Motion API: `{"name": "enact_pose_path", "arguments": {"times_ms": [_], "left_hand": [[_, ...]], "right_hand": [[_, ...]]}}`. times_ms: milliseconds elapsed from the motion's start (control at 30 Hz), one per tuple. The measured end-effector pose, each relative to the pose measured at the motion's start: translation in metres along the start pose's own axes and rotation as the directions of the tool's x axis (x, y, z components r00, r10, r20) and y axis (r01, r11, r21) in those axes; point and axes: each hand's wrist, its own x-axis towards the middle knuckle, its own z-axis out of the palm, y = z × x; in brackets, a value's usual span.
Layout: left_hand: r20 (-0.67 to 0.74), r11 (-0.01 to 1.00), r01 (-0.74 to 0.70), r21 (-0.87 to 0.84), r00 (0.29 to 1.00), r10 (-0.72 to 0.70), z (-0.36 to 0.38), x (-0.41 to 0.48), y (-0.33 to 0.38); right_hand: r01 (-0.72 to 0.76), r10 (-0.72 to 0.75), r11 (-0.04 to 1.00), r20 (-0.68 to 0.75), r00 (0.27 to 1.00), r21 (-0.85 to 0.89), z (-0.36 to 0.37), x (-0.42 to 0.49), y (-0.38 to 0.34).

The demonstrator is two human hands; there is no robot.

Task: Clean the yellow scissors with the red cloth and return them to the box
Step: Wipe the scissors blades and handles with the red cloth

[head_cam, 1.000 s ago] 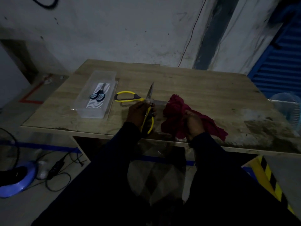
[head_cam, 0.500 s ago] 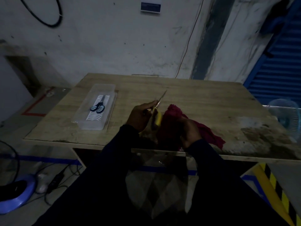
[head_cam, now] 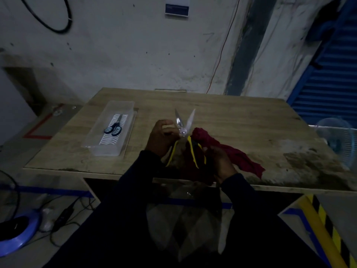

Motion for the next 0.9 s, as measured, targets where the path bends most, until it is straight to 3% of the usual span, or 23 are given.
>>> {"name": "enact_pose_path", "arguments": {"times_ms": [100, 233, 500, 700, 900], "left_hand": [[0.02, 0.973, 0.191, -0.128, 0.982, -0.19, 0.001, 0.004, 0.008], [0.061, 0.968, 0.203, -0.15, 0.979, -0.196, 0.003, 0.007, 0.011], [0.143, 0.932, 0.27, -0.24, 0.96, -0.241, -0.005, 0.005, 0.003], [0.164, 0.907, 0.306, -0.291, 0.949, -0.268, -0.011, 0.001, -0.004], [0.233, 0.919, 0.344, -0.193, 0.926, -0.297, -0.022, 0.004, 0.008]], "right_hand": [[0.024, -0.025, 0.995, -0.009, 1.0, -0.096, 0.001, 0.003, -0.003], [0.046, -0.047, 0.995, -0.014, 0.999, -0.09, 0.004, 0.0, -0.007], [0.257, -0.26, 0.954, -0.003, 0.965, -0.155, 0.01, 0.009, -0.011], [0.272, -0.288, 0.925, -0.025, 0.957, -0.266, 0.008, 0.017, -0.008], [0.234, -0.247, 0.947, -0.033, 0.968, -0.221, 0.006, 0.025, -0.003]]}}
